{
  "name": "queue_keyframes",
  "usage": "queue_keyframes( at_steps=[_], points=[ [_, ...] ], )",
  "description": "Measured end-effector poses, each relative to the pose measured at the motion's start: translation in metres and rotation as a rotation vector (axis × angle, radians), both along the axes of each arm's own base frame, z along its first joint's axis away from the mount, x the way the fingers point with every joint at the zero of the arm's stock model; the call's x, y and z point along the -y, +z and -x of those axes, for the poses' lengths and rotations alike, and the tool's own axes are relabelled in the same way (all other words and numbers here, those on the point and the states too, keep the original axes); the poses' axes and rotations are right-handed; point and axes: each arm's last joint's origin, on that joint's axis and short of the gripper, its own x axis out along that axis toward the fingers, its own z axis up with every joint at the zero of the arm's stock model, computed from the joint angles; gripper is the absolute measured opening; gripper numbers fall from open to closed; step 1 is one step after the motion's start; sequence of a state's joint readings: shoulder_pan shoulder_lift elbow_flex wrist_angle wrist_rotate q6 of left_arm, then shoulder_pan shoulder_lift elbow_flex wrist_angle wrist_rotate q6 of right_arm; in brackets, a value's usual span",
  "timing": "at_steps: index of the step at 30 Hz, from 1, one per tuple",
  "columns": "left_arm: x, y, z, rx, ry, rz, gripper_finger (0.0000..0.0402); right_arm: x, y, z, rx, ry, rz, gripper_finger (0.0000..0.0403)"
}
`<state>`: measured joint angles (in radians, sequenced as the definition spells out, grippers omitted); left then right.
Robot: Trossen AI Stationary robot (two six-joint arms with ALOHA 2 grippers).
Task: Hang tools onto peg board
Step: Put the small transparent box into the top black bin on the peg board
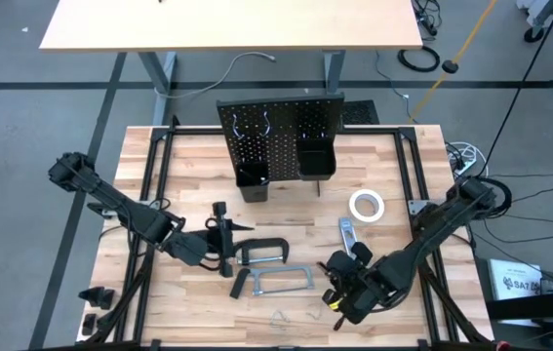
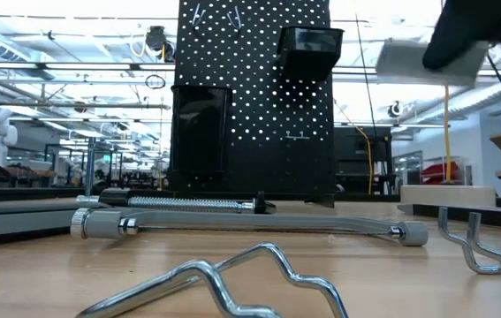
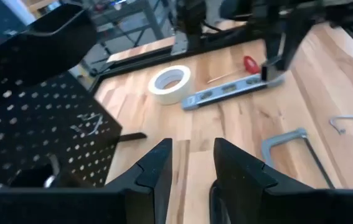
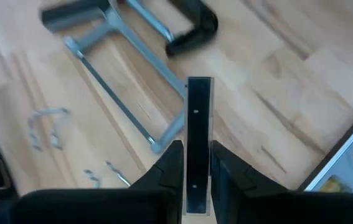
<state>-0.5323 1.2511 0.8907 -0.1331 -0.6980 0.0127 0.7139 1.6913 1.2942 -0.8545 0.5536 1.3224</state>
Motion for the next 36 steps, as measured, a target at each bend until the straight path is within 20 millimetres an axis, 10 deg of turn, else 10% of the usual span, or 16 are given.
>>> queue_keyframes(
  at_steps=[14,36],
  points=[
    [-0.028,-0.018,0.053,0.145,0.013,0.183,0.0123,0.006,0.034,0.016,0.177,0.014,0.096,0.0037],
    [-0.027,-0.023,0.054,0.166,-0.064,0.235,0.0123,0.071,0.118,0.007,0.500,0.036,0.278,0.0042]
  ],
)
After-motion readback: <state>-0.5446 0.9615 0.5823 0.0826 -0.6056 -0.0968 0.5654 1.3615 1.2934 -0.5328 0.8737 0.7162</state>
